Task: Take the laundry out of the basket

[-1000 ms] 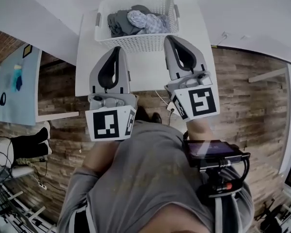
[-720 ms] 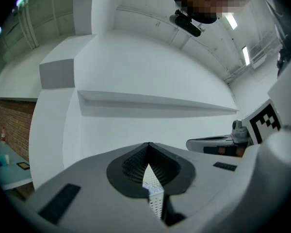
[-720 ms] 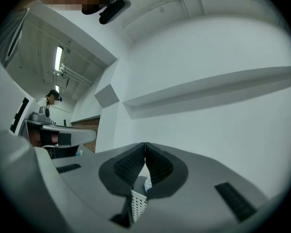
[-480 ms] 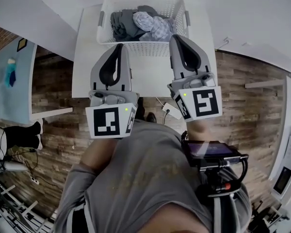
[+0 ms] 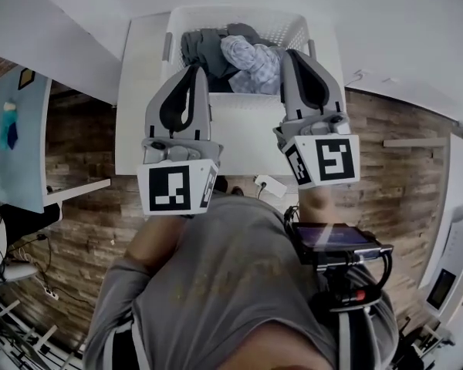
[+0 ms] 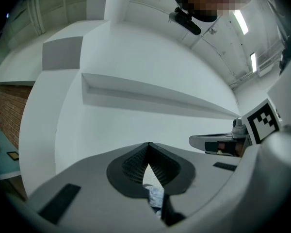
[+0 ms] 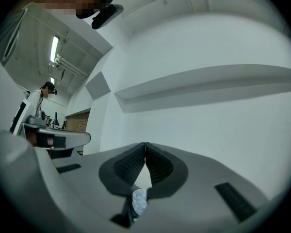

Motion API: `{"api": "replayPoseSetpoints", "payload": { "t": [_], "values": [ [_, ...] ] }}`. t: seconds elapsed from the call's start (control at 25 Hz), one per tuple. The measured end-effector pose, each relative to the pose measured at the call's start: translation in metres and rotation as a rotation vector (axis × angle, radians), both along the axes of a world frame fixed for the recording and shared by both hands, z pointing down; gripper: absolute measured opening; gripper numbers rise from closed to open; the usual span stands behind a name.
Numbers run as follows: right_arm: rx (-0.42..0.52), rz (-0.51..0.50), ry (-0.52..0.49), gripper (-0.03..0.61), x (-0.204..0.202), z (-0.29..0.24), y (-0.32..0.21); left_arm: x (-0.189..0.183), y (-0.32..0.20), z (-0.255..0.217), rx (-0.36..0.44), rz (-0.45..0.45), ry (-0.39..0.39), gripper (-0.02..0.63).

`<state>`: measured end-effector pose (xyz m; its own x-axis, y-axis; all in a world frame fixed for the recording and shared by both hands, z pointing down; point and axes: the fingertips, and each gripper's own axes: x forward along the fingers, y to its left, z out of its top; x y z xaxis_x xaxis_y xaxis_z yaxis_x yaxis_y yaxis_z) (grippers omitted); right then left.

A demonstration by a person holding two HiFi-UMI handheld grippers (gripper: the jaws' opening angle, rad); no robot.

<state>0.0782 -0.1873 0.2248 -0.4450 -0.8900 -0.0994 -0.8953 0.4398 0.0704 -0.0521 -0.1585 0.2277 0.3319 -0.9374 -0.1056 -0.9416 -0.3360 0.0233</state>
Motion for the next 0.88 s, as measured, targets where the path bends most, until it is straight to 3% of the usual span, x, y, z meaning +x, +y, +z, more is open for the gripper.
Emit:
{"api": "replayPoseSetpoints", "payload": {
  "t": [0.44,0.88],
  "values": [
    [0.035,0.031,0.04,0.008,-0.028,-0.021,-0.045,-0.024,-0.051,-0.023,0.075,0.051,0.023,0.008],
    [0.008,-0.017,0.074,0.008,-0.04,-0.012,-0.078,-0.02,-0.087,-0.016,0.037,0.081,0.055,0.008]
  ]
}}
